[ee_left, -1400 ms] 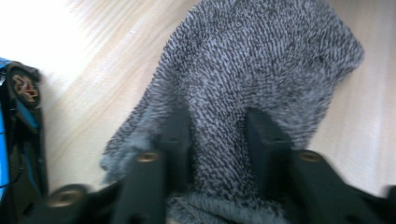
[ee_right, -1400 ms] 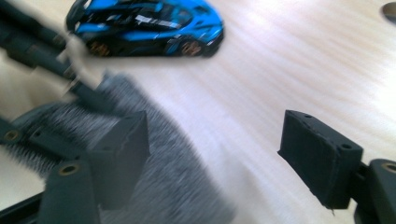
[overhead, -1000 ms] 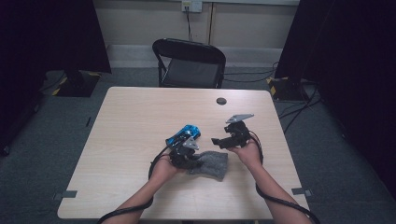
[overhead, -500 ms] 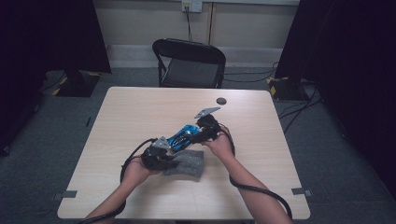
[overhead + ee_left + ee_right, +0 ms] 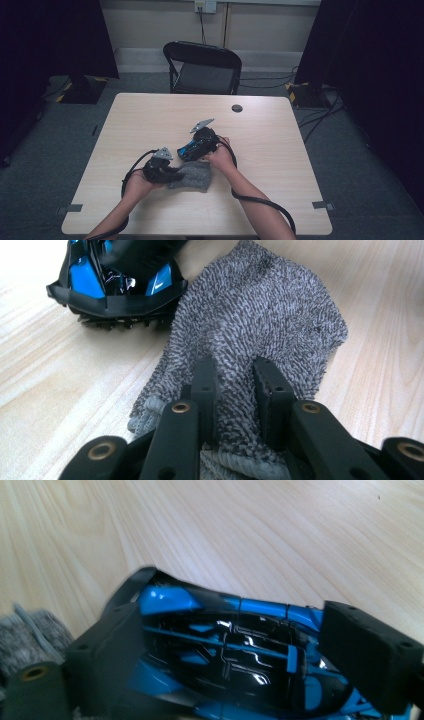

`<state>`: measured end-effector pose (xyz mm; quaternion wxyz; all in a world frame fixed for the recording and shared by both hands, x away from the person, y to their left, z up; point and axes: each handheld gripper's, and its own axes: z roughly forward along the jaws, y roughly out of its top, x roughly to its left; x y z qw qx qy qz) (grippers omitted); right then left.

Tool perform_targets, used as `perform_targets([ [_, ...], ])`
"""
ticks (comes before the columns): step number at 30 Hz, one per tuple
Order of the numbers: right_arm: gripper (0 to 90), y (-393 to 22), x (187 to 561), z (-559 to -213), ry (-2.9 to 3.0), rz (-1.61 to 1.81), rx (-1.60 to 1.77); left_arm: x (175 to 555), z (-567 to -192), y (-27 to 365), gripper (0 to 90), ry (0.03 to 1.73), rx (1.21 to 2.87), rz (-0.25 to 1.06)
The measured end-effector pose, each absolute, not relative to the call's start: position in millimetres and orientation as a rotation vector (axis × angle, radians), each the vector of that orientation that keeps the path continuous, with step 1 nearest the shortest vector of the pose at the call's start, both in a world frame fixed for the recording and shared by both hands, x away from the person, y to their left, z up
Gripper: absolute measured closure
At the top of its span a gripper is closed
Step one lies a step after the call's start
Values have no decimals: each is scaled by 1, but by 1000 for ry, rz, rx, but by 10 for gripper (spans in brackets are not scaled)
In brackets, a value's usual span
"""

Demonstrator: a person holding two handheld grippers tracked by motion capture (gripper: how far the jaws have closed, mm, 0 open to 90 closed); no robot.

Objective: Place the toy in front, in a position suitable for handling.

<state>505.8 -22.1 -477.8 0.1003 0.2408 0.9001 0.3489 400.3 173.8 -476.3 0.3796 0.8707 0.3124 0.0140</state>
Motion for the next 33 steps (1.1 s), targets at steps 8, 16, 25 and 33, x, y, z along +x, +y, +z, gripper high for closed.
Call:
perform_targets([
  [8,0,-29,507,-488,2609,1134,761,406,-477,173,736,839,2238,52],
  [16,0,-27,508,-486,2628,1099,778,409,-476,180,737,876,2267,94],
  [25,0,-27,508,-485,2635,1082,778,410,-473,207,739,987,2249,160],
  [33,0,-27,509,-485,2636,1086,772,420,-476,224,737,1055,2206,198],
])
